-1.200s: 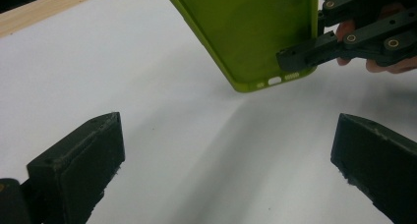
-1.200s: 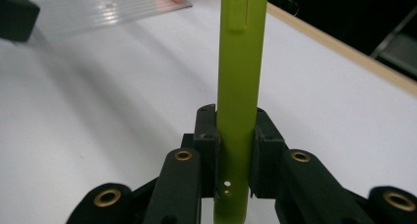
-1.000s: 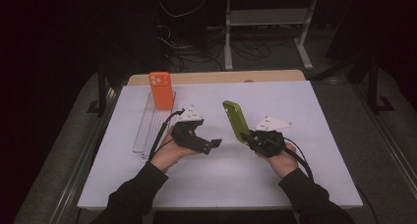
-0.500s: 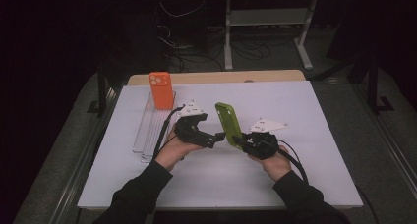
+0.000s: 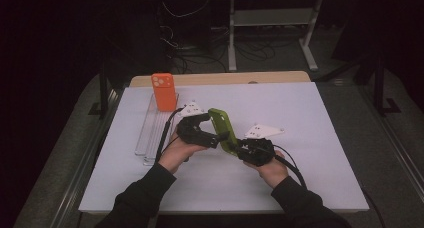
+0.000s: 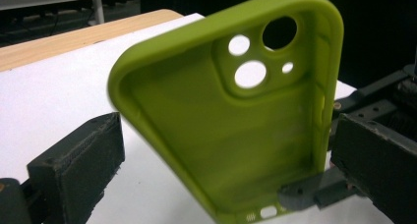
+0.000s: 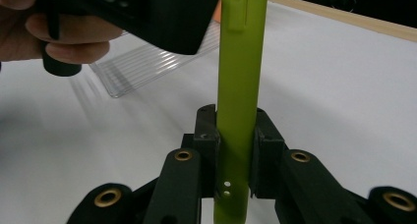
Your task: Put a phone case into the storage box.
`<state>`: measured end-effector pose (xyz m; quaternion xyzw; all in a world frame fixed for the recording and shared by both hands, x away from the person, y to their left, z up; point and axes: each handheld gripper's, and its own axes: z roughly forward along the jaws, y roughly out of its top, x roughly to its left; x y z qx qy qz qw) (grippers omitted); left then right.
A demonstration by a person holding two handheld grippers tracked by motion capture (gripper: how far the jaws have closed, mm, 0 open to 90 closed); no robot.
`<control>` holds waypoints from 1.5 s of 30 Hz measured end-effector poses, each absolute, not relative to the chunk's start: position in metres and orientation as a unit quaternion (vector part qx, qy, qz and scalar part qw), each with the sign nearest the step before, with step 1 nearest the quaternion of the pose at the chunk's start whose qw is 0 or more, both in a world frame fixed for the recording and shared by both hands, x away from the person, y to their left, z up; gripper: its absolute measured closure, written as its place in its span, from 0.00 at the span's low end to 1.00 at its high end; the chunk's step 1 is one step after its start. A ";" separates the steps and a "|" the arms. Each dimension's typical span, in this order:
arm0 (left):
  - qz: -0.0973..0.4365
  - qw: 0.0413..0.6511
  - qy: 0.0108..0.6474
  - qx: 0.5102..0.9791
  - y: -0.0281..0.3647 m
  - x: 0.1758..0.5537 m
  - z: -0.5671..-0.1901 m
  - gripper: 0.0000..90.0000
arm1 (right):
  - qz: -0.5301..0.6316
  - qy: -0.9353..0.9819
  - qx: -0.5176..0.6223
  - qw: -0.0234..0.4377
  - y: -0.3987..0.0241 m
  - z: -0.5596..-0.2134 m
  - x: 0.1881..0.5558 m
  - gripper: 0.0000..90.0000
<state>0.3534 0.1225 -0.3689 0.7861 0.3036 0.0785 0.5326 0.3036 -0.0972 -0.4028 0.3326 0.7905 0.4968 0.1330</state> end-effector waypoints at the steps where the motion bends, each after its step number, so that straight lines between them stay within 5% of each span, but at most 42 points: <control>1: 0.078 0.535 0.304 0.785 0.122 0.353 -0.369 0.00 | 0.497 0.791 0.332 0.130 -0.096 -0.403 0.303 0.84; 17: 0.068 0.546 0.301 0.779 0.124 0.358 -0.372 0.00 | 0.494 0.801 0.314 0.127 -0.083 -0.406 0.298 0.84; 34: 0.058 0.552 0.308 0.773 0.126 0.357 -0.370 0.13 | 0.483 0.805 0.316 0.140 -0.081 -0.409 0.297 0.83; 45: 0.059 0.553 0.323 0.766 0.131 0.360 -0.369 0.14 | 0.476 0.811 0.313 0.131 -0.090 -0.408 0.299 0.53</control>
